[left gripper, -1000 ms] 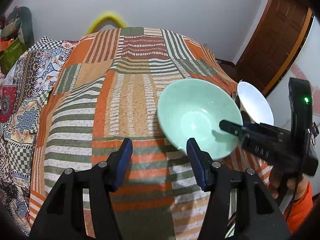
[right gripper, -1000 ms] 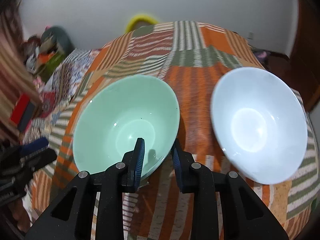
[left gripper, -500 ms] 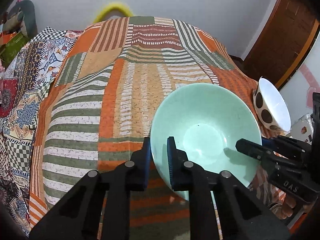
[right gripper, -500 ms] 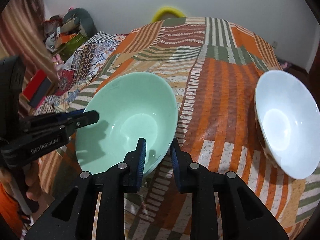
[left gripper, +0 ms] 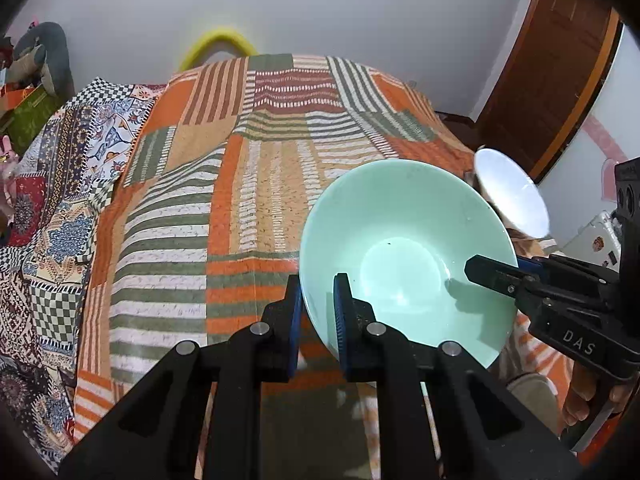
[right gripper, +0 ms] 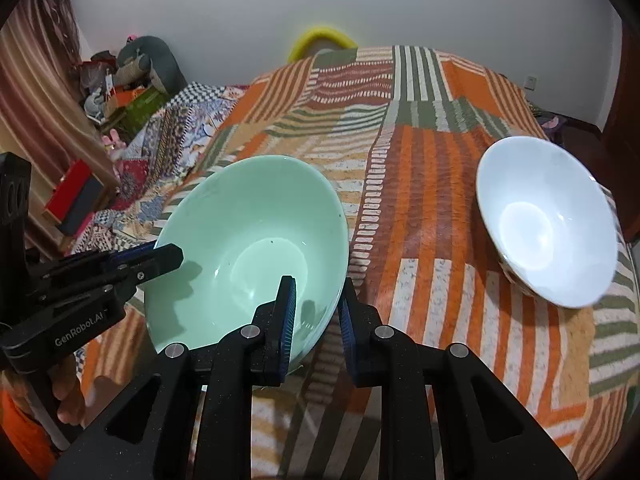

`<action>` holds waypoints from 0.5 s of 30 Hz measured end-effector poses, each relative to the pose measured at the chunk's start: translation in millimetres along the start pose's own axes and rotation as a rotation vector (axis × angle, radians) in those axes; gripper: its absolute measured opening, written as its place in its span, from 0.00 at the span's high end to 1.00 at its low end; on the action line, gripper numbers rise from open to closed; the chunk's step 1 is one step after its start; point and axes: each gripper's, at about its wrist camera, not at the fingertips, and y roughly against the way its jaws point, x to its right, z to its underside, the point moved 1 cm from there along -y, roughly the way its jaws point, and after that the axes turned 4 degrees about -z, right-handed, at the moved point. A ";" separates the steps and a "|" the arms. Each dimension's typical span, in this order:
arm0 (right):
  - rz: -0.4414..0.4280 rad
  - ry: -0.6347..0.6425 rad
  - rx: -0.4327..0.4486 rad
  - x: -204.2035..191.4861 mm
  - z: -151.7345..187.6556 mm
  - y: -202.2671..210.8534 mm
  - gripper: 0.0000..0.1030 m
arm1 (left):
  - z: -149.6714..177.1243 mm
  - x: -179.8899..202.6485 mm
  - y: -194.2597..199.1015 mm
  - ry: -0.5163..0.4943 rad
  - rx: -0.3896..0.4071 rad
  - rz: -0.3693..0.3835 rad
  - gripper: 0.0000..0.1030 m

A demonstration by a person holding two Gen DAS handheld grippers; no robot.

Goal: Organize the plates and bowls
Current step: 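Carry the mint bowl with the left tool into the pink bowl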

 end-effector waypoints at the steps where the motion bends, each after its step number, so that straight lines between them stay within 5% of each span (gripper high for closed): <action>1: -0.001 0.002 0.011 -2.9 1.2 6.2 0.81 | 1.2 0.6 8.3 0.001 0.010 0.003 0.86; 15: -0.012 0.036 0.124 -43.3 18.4 72.2 0.81 | 25.9 10.4 106.0 -0.027 0.103 -0.002 0.86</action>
